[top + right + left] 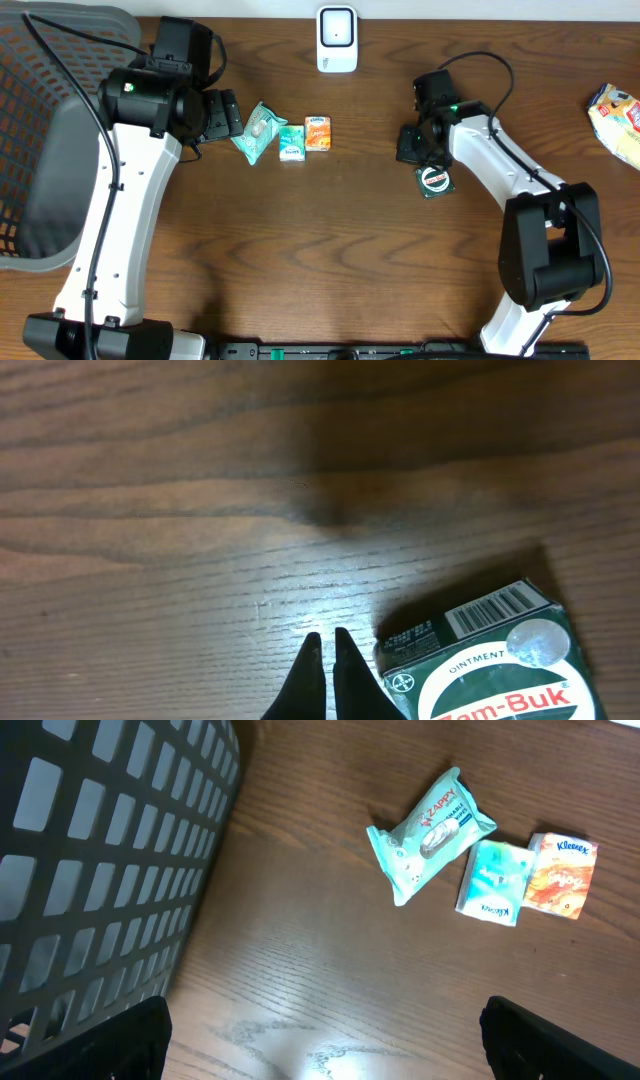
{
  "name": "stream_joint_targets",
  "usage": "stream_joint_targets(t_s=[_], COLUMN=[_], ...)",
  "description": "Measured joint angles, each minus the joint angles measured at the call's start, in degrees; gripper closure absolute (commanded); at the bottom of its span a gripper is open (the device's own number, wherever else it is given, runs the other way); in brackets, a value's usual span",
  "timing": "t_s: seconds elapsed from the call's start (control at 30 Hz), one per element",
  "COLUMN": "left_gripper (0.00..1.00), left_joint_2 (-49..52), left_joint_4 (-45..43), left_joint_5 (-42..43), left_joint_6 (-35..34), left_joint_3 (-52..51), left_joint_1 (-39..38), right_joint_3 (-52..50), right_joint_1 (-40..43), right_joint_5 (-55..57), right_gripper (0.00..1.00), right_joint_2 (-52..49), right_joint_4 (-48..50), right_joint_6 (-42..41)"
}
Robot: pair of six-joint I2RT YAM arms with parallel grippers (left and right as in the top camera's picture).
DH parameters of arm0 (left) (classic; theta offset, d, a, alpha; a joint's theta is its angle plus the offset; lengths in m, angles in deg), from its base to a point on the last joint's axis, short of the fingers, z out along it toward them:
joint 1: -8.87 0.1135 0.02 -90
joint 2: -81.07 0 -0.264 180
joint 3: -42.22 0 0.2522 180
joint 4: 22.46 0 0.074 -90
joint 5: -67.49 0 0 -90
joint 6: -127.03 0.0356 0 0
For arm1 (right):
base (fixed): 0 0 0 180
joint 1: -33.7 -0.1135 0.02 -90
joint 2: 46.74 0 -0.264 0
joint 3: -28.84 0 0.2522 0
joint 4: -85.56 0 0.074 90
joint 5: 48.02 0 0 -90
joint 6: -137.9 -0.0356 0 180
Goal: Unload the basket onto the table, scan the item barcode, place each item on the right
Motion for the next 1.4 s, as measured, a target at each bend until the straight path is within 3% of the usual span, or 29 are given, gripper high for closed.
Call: stream_joint_targets(t_s=[0.43,0.87,1.4], left_gripper=[0.02,0.02,0.02], left_joint_2=[0.00,0.00,0.00], left_joint_4=[0.00,0.00,0.00], left_joint_5=[0.00,0.00,0.00], left_joint_6=[0.00,0.00,0.00], left_joint_3=[0.00,0.00,0.00], left_joint_1=[0.00,0.00,0.00], right_joint_3=[-0.35,-0.57,-0.63], right_joint_1=[-1.29,-1.29,-1.29], right_joint_5=[2.23,5.81,6.40], right_gripper=[0.99,0.99,0.99], right_joint_2=[-3.02,-3.15,-3.17], right_joint_4=[-1.62,3.30,-12.41], right_joint_6=[1.03,1.22,3.63])
